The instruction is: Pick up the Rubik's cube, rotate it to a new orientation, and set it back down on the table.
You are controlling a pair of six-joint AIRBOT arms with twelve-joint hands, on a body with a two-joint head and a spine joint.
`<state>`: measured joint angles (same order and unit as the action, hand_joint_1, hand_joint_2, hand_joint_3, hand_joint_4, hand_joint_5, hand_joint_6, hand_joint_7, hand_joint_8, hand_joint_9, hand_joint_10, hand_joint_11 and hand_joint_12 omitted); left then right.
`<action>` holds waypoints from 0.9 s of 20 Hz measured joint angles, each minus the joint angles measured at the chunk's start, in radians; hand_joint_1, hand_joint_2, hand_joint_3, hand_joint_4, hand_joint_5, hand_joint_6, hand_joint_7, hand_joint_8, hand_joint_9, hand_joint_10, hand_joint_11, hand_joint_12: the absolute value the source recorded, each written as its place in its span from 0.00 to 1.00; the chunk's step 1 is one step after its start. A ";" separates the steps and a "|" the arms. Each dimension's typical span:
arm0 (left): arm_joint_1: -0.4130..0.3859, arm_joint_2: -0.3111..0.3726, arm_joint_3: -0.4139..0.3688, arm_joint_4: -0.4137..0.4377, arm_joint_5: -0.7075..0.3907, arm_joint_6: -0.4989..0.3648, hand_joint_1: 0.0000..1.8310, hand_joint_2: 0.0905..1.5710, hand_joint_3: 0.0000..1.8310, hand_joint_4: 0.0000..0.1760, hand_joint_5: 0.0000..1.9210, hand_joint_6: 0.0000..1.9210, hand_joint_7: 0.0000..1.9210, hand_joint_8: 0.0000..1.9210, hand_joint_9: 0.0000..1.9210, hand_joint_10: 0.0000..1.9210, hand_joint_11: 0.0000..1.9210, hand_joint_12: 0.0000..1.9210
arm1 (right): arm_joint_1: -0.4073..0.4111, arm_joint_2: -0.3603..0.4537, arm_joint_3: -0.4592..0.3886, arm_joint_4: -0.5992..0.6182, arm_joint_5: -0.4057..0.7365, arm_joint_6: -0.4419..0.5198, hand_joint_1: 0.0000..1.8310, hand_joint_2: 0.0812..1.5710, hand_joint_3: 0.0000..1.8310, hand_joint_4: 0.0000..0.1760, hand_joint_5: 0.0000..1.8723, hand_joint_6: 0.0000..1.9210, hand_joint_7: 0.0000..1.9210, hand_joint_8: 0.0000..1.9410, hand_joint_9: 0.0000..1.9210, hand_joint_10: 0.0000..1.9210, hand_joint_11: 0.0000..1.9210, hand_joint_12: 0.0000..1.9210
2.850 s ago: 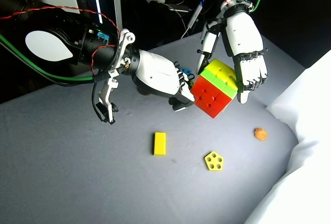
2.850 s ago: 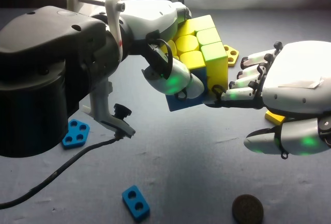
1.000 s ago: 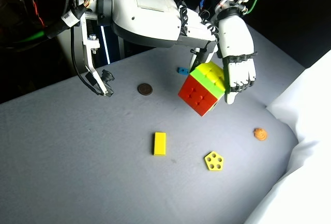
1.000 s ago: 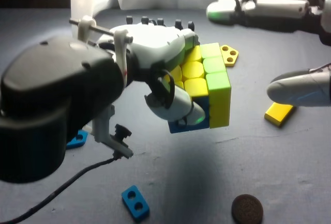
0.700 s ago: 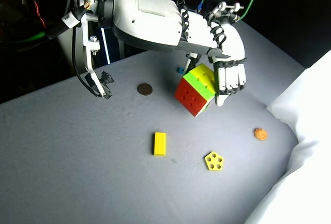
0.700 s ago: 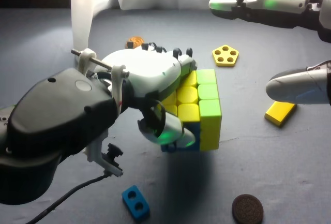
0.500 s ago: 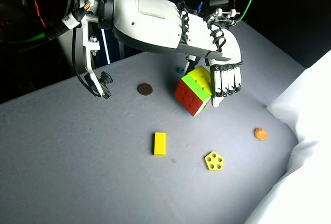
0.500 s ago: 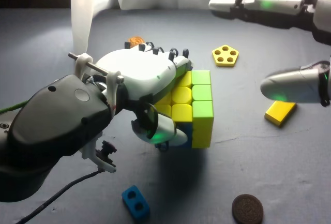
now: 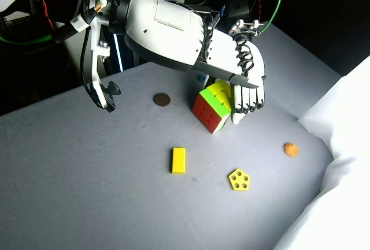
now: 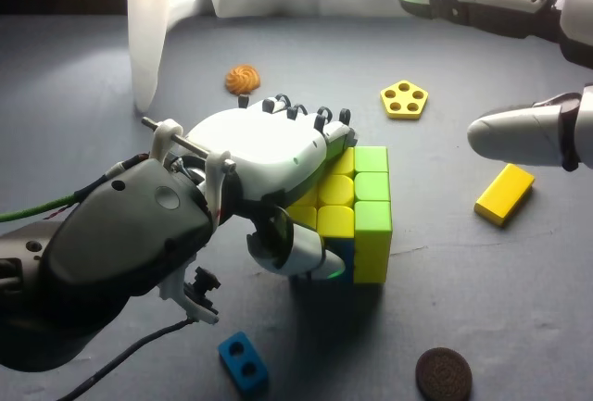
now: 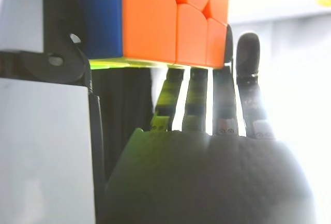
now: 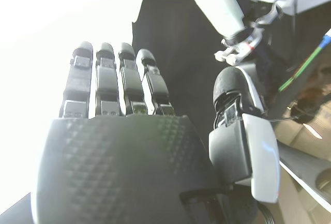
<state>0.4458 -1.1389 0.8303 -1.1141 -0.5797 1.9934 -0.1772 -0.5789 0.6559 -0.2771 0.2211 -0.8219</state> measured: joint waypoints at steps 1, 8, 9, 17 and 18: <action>0.000 0.000 0.000 -0.001 -0.001 0.001 0.46 0.77 0.00 0.00 0.16 0.11 0.18 0.29 0.14 0.42 0.00 0.67 | 0.000 0.000 0.000 0.000 0.000 -0.003 0.00 0.80 0.00 0.00 0.00 0.00 0.03 0.00 0.01 0.00 0.00 0.00; 0.004 0.000 -0.001 -0.016 -0.018 0.000 0.24 0.58 0.00 0.00 0.00 0.00 0.00 0.00 0.01 0.00 0.00 0.19 | 0.000 0.000 0.000 0.000 -0.002 -0.006 0.00 0.81 0.00 0.00 0.00 0.00 0.03 0.00 0.00 0.00 0.00 0.00; 0.006 0.000 -0.003 -0.022 -0.018 0.000 0.23 0.56 0.00 0.00 0.00 0.00 0.00 0.00 0.00 0.00 0.00 0.15 | 0.000 0.000 0.000 0.000 -0.002 -0.006 0.00 0.81 0.00 0.00 0.00 0.00 0.03 0.00 0.01 0.00 0.00 0.00; -0.043 0.041 -0.036 -0.078 -0.005 0.068 0.23 0.49 0.00 0.23 0.00 0.00 0.00 0.00 0.00 0.00 0.00 0.00 | 0.000 0.000 0.000 0.001 -0.001 -0.006 0.00 0.81 0.00 0.00 0.00 0.00 0.03 0.00 0.01 0.00 0.00 0.00; -0.054 0.051 -0.040 -0.085 -0.001 0.082 0.23 0.49 0.00 0.23 0.00 0.00 0.00 0.00 0.00 0.00 0.00 0.00 | 0.000 0.001 0.000 0.000 -0.001 -0.006 0.00 0.81 0.00 0.00 0.00 0.00 0.03 0.00 0.01 0.00 0.00 0.00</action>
<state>0.3920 -1.0878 0.7902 -1.1992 -0.5808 2.0754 -0.1772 -0.5777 0.6559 -0.2768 0.2199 -0.8284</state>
